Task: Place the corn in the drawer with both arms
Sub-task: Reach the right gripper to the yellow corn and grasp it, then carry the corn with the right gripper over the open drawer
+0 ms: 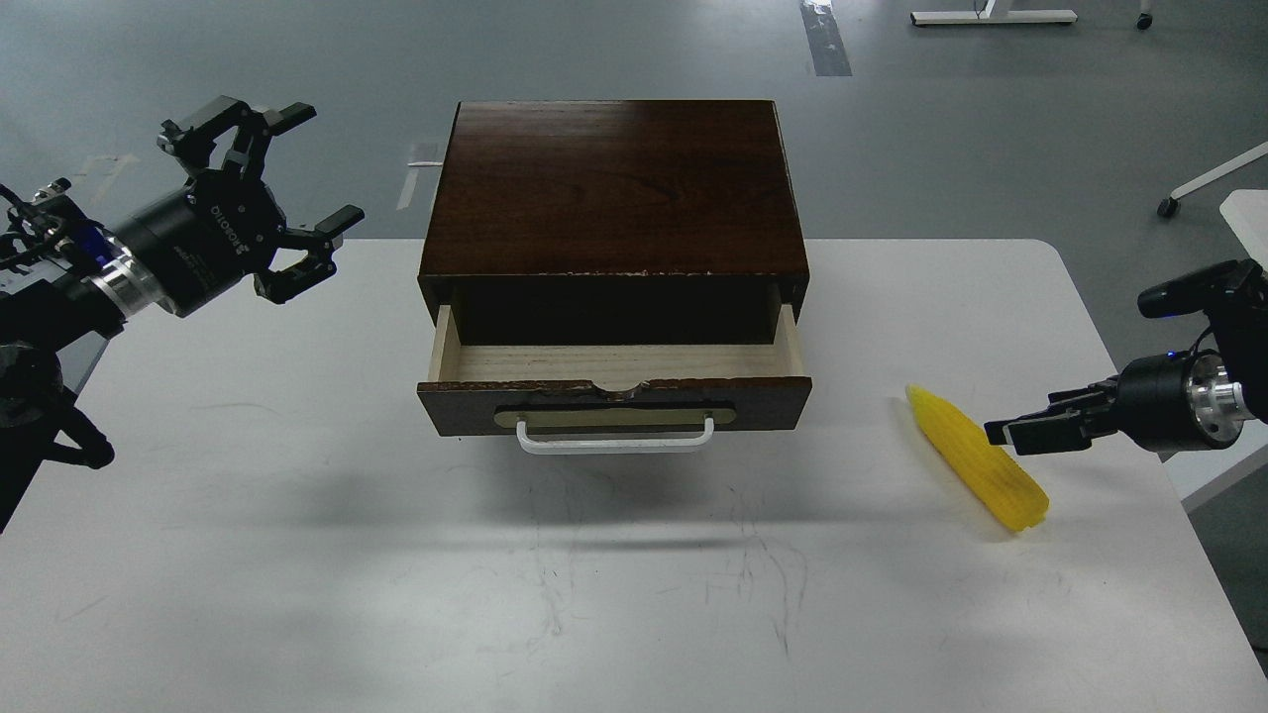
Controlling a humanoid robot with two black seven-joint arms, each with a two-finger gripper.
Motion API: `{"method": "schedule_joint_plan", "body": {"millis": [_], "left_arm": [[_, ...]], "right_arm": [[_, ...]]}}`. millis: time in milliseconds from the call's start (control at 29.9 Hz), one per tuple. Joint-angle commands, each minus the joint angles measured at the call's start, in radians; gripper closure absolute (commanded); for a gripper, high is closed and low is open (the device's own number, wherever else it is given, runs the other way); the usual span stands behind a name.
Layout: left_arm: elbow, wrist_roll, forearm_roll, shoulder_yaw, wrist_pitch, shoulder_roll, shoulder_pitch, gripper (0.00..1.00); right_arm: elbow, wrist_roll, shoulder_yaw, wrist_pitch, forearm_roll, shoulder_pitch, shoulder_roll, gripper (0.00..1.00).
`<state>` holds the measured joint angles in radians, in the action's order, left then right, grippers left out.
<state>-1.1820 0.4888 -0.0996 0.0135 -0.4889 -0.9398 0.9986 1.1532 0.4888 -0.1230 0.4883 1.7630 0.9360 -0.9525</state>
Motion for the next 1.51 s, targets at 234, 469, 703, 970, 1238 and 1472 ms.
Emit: {"method": "schedule_joint_plan", "body": {"millis": [234, 469, 703, 970, 1238, 1472], "left_arm": [[-0.002, 0.0, 0.0, -0.001, 0.0, -0.002, -0.006, 0.02], [-0.002, 0.0, 0.0, -0.004, 0.0, -0.002, -0.006, 0.02], [-0.002, 0.0, 0.0, -0.004, 0.0, -0.002, -0.008, 0.02], [-0.002, 0.0, 0.0, -0.004, 0.0, -0.004, -0.008, 0.02], [-0.002, 0.0, 0.006, -0.015, 0.0, -0.004, -0.006, 0.02], [-0.001, 0.0, 0.008, -0.023, 0.0, -0.001, -0.006, 0.02]], "right_arm": [[-0.042, 0.0, 0.025, 0.0, 0.088, 0.004, 0.061, 0.02], [-0.112, 0.0, 0.026, 0.0, 0.127, -0.003, 0.133, 0.03], [-0.161, 0.0, 0.077, 0.0, 0.127, 0.009, 0.198, 0.33], [-0.156, 0.0, 0.098, 0.0, 0.127, 0.01, 0.189, 1.0], [-0.067, 0.0, 0.092, 0.0, 0.121, 0.091, 0.134, 1.0], [-0.061, 0.0, 0.098, 0.0, 0.11, 0.401, 0.126, 1.0]]}}
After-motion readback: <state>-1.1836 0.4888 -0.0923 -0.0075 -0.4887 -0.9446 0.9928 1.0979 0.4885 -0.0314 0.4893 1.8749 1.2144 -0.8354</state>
